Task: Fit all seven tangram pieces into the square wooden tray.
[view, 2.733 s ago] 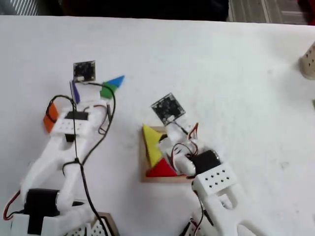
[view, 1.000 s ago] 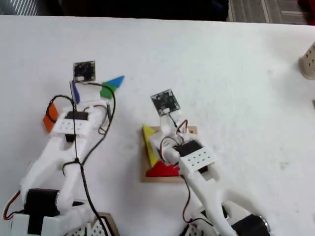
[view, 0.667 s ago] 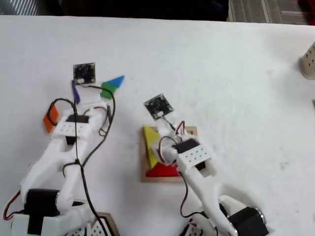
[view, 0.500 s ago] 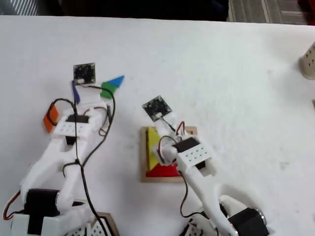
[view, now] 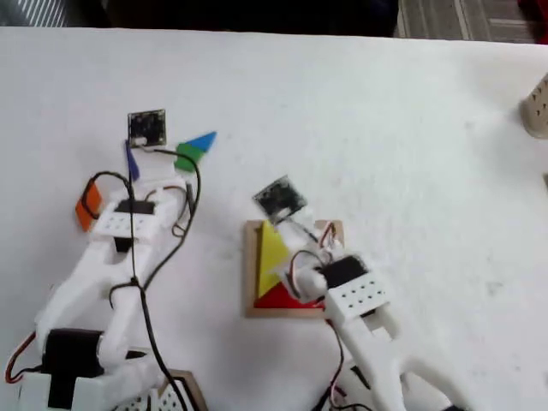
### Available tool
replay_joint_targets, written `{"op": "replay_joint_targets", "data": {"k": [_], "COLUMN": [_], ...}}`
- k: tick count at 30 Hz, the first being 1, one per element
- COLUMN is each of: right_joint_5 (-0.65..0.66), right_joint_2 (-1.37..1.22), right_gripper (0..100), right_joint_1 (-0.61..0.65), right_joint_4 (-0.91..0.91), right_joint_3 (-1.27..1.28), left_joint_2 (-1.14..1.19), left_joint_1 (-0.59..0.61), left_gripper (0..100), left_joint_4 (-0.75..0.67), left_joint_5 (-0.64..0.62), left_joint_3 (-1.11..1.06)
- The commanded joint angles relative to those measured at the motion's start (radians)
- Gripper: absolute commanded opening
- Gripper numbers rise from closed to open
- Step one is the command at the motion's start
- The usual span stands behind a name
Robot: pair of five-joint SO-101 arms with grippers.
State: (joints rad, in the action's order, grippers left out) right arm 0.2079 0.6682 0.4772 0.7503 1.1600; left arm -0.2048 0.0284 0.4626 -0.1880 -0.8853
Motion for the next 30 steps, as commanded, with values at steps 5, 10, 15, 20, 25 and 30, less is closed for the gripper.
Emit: {"op": "replay_joint_targets", "data": {"k": [5, 10, 15, 20, 25, 30], "right_joint_5": [-0.061, -0.061, -0.026, 0.072, 0.038, -0.043], "right_joint_2": [-0.07, -0.259, -0.354, -0.338, -0.311, -0.254], "right_gripper": [1.8, 1.8, 1.8, 1.8, 1.8, 1.8], "right_joint_1": [-0.076, -0.064, 0.005, 0.125, 0.183, 0.045], "right_joint_4": [-0.209, -0.352, -0.206, -0.117, -0.079, -0.082], "right_joint_3": [-0.008, -0.064, -0.181, -0.186, -0.18, -0.176], "left_joint_2": [-0.044, -0.044, -0.044, -0.044, -0.048, -0.051], "left_joint_1": [-0.016, -0.016, -0.016, -0.016, -0.016, -0.016], "left_gripper": [2, 2, 2, 2, 2, 2], "left_joint_4": [-0.025, -0.025, -0.025, -0.025, -0.025, -0.02], "left_joint_5": [0.006, 0.006, 0.006, 0.006, 0.006, 0.006], "left_joint_3": [0.011, 0.009, 0.009, 0.009, 0.009, 0.011]}}
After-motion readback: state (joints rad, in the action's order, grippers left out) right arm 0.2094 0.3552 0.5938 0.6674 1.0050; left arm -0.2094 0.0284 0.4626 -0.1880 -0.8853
